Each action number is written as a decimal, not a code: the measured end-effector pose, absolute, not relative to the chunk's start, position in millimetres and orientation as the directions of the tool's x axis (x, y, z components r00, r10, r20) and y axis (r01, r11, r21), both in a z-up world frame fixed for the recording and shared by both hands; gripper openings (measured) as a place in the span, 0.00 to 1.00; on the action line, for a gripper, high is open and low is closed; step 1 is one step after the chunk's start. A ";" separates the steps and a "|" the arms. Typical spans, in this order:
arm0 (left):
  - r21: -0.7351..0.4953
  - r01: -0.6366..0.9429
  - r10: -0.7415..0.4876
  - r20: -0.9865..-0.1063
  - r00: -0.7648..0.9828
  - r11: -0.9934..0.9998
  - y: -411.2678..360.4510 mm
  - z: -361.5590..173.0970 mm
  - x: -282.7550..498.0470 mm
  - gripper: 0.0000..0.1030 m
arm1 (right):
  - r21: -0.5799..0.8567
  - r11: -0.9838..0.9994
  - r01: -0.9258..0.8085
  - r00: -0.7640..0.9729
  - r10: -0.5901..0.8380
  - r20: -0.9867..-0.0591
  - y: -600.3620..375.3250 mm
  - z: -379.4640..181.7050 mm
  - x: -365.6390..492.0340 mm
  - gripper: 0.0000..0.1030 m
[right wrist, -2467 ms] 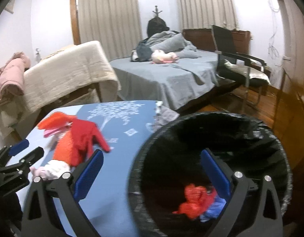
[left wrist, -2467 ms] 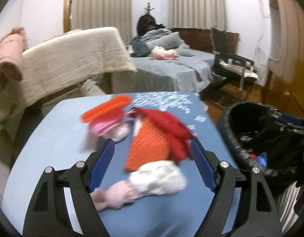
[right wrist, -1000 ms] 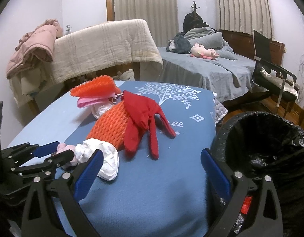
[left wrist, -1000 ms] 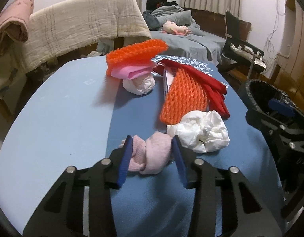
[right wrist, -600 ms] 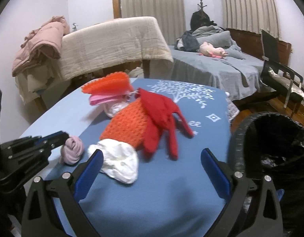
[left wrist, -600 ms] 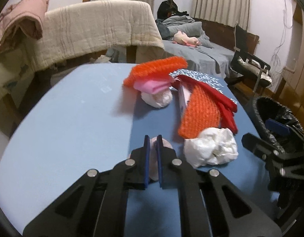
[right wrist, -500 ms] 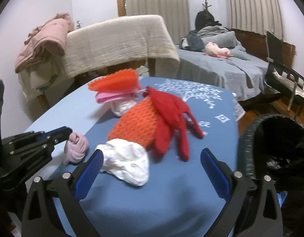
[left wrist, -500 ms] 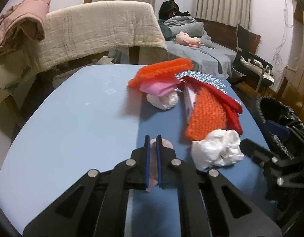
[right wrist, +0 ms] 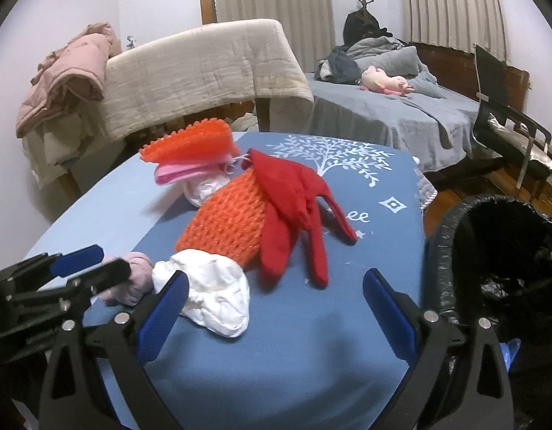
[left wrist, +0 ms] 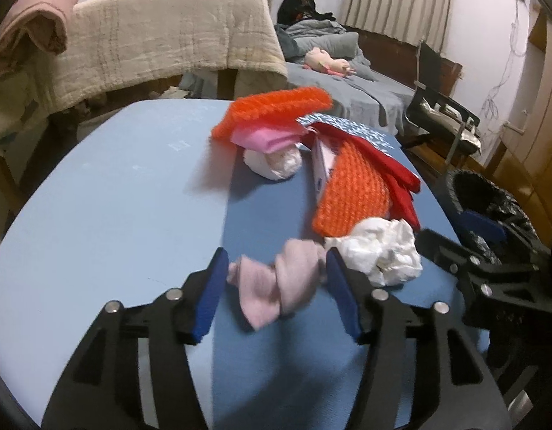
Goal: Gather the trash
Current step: 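Close the left tool on the pink sock on the table, then grasp the white crumpled tissue with the right tool while the left tool holds the pink sock, then carry both items over the trash bin and open both tools to drop them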
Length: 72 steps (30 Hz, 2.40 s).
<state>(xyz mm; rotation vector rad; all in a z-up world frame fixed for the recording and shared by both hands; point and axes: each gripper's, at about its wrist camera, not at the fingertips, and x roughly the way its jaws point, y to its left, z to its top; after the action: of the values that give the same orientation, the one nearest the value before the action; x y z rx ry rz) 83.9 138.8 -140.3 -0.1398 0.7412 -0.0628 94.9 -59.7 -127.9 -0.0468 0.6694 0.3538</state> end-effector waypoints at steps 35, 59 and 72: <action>-0.105 -0.123 0.024 -0.655 0.755 0.987 182.8 -137.3 89.4 0.29 | 0.103 0.873 -0.476 0.590 0.405 -0.699 -2.6 -147.9 101.3 0.57; -0.094 -0.060 -0.009 -0.605 0.796 0.994 151.8 -111.9 82.3 0.29 | 0.161 0.863 -0.479 0.615 0.460 -0.640 -44.6 -108.8 81.3 0.36; -0.091 -0.016 -0.040 -0.578 0.815 0.996 126.5 -95.1 81.3 0.29 | 0.172 0.873 -0.456 0.660 0.461 -0.593 -73.5 -82.4 72.6 0.36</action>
<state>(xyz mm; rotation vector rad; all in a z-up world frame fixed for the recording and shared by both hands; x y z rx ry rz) 81.3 126.5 -95.1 -0.0935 0.6176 -0.0130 72.6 -73.5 -82.4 0.0085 0.6737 0.5187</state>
